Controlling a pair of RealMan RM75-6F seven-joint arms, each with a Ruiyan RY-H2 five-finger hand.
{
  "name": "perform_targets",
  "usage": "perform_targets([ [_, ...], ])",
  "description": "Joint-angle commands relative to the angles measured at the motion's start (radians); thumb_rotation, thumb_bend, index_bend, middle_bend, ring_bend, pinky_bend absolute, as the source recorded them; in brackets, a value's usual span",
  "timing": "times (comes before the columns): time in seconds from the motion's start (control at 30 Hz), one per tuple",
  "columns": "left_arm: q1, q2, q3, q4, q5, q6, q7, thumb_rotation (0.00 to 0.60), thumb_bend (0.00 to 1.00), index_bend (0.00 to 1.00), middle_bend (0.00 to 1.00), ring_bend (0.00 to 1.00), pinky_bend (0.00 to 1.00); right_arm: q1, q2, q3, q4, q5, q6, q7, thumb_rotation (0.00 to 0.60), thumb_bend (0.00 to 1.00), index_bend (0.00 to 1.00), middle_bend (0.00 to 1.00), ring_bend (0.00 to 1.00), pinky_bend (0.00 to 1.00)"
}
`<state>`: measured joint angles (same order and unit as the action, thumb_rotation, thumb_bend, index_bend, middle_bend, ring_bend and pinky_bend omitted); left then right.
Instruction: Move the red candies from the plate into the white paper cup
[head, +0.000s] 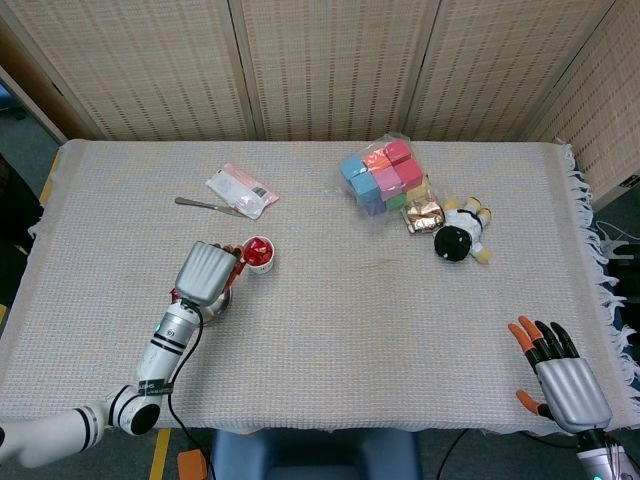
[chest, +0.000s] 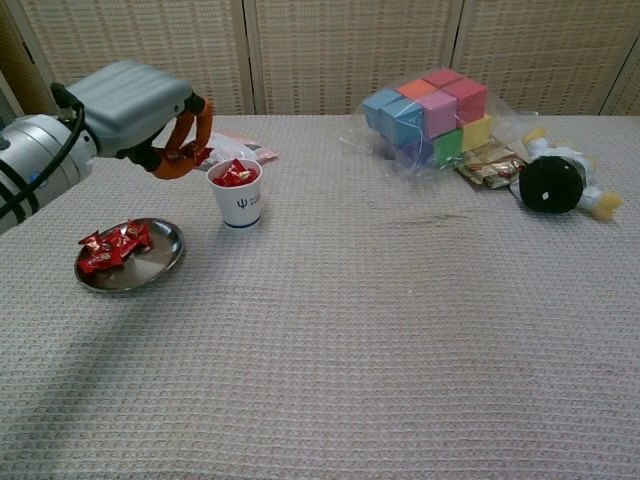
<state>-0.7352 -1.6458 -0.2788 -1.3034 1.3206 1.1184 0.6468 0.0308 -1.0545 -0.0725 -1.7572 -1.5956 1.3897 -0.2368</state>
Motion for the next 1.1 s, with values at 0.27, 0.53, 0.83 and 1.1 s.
perform_targets([
  [0.27, -0.120, -0.136, -0.043, 0.205, -0.086, -0.094, -0.019, 0.600, 0.40, 0.54, 0.62, 0.72, 1.00, -0.004, 0.003, 0.008, 0.001, 0.011, 0.013, 0.008, 0.600, 0.11, 0.00, 0.00, 0.00, 0.00],
  [0.53, -0.147, -0.174, -0.032, 0.276, -0.079, -0.099, -0.057, 0.600, 0.40, 0.51, 0.59, 0.72, 1.00, 0.002, 0.002, 0.014, 0.001, 0.027, 0.001, 0.006, 0.600, 0.11, 0.00, 0.00, 0.00, 0.00],
  [0.83, -0.178, -0.211, -0.025, 0.322, -0.079, -0.097, -0.077, 0.600, 0.40, 0.37, 0.46, 0.70, 1.00, 0.006, -0.001, 0.015, 0.000, 0.037, -0.006, -0.001, 0.600, 0.11, 0.00, 0.00, 0.00, 0.00],
  [1.1, -0.181, -0.202, -0.019, 0.321, -0.076, -0.081, -0.099, 0.600, 0.40, 0.30, 0.39, 0.69, 1.00, 0.004, 0.001, 0.016, 0.000, 0.038, -0.002, 0.004, 0.600, 0.11, 0.00, 0.00, 0.00, 0.00],
])
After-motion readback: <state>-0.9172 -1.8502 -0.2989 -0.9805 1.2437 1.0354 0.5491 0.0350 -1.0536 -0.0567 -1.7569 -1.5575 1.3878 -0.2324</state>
